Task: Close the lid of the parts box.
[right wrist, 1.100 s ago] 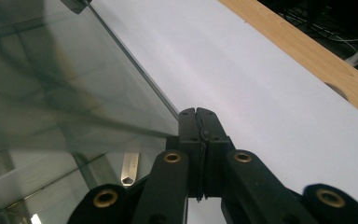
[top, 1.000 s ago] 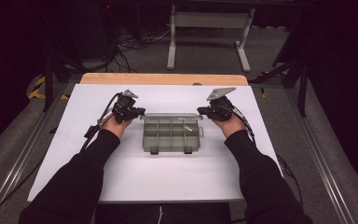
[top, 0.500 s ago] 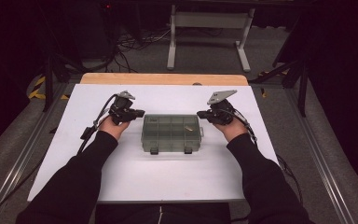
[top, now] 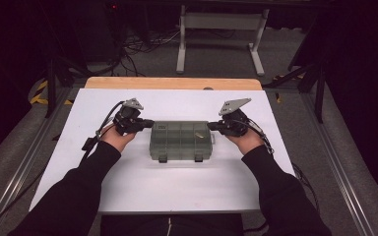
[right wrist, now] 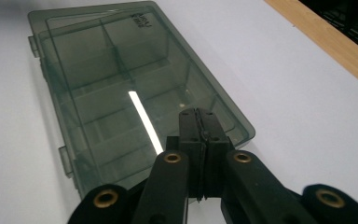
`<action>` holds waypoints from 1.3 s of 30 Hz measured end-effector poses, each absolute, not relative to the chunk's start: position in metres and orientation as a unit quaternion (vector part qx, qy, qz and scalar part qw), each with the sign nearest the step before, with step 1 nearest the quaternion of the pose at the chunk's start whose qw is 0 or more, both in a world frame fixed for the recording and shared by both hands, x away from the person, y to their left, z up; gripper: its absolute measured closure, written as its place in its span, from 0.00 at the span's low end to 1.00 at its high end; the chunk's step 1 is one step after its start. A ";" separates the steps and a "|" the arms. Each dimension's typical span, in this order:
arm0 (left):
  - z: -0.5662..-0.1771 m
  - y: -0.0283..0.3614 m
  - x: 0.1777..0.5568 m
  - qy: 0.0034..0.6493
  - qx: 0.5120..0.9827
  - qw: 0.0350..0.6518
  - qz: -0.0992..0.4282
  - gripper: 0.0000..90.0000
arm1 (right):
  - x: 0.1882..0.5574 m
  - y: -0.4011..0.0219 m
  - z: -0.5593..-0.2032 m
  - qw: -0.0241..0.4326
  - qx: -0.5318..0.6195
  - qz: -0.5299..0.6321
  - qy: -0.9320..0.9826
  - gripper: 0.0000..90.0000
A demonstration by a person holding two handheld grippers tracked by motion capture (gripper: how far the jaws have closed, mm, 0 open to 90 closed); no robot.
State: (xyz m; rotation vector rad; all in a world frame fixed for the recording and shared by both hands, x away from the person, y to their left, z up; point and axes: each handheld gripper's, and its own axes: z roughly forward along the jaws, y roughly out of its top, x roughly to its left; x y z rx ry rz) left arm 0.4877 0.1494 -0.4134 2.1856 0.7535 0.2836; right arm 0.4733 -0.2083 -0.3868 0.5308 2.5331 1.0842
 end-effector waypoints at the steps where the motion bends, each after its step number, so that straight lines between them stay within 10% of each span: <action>1: -0.413 0.149 0.485 0.296 0.863 0.394 0.112 0.99 | 0.472 -0.208 -0.387 0.165 0.186 0.380 0.891 1.00; 39: -0.415 0.142 0.459 0.238 0.903 0.354 0.045 1.00 | 0.448 -0.193 -0.401 0.106 0.157 0.323 0.927 1.00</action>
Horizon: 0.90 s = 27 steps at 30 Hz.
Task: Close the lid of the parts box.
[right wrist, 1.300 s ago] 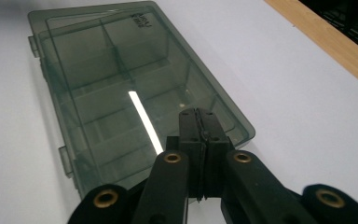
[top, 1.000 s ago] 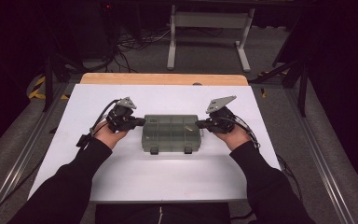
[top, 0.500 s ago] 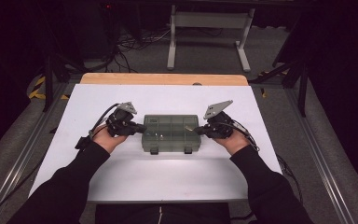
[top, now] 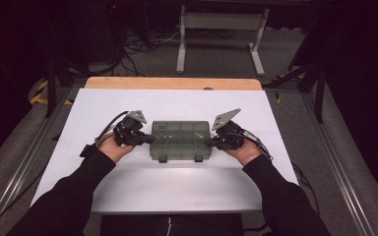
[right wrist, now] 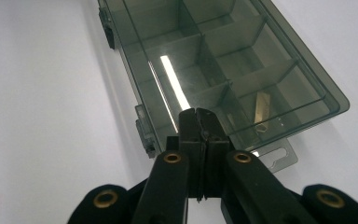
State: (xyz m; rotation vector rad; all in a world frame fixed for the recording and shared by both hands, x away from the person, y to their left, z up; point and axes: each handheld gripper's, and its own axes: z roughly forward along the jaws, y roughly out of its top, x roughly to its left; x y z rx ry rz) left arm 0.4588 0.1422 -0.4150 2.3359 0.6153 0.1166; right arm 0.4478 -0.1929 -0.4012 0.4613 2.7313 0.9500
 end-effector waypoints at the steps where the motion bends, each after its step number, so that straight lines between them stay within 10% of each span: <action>1: -0.415 0.142 0.459 0.238 0.903 0.354 0.045 1.00 | 0.447 -0.193 -0.401 0.106 0.158 0.321 0.928 1.00; 27: -0.419 0.138 0.458 0.229 0.910 0.342 0.041 1.00 | 0.446 -0.190 -0.406 0.100 0.155 0.308 0.933 1.00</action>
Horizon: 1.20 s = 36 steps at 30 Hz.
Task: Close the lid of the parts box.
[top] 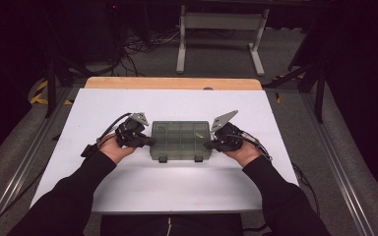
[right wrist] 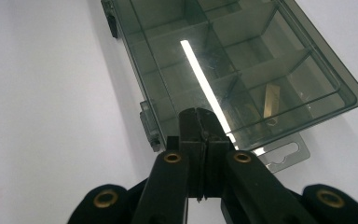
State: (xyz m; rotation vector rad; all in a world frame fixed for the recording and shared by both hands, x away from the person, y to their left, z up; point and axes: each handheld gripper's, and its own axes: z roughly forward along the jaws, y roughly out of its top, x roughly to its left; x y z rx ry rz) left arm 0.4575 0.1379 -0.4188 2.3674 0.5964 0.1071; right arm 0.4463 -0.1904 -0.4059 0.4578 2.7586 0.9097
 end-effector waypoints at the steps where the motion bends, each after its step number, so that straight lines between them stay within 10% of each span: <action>1: -0.419 0.137 0.457 0.226 0.912 0.339 0.047 1.00 | 0.446 -0.191 -0.406 0.100 0.155 0.308 0.933 1.00; 24: -0.421 0.133 0.453 0.220 0.915 0.332 0.063 0.93 | 0.446 -0.188 -0.410 0.099 0.156 0.300 0.936 0.96; 36: -0.407 0.147 0.446 0.231 0.882 0.404 0.068 0.29 | 0.443 -0.194 -0.396 0.109 0.178 0.373 0.904 0.35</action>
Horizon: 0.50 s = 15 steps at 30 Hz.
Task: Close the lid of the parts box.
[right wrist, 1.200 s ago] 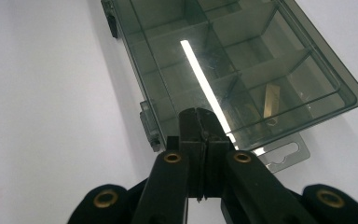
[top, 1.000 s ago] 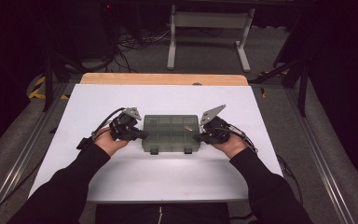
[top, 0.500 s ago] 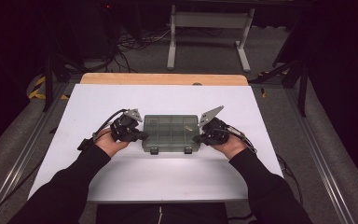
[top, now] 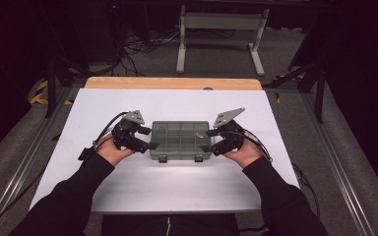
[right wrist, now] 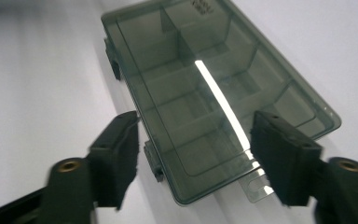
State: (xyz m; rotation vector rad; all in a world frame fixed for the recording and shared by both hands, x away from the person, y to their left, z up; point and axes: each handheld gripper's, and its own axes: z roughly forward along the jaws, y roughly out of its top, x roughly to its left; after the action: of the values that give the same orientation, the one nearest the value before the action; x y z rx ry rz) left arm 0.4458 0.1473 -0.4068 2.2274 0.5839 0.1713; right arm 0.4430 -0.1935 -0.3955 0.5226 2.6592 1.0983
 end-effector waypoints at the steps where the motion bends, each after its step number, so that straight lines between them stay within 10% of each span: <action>1: -0.406 0.149 0.444 0.234 0.878 0.412 0.068 0.24 | 0.442 -0.194 -0.394 0.110 0.178 0.380 0.901 0.30; 6: -0.400 0.158 0.435 0.236 0.863 0.437 0.090 0.05 | 0.434 -0.200 -0.386 0.132 0.176 0.408 0.886 0.15; 15: -0.402 0.187 0.414 0.249 0.824 0.495 0.118 0.03 | 0.417 -0.214 -0.383 0.173 0.165 0.467 0.851 0.03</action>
State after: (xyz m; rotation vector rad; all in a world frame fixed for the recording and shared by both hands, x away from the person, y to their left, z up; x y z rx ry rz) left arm 0.4141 0.1866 -0.4019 1.9969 0.6039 0.2850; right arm 0.4169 -0.2143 -0.3830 0.4679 2.4153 1.3257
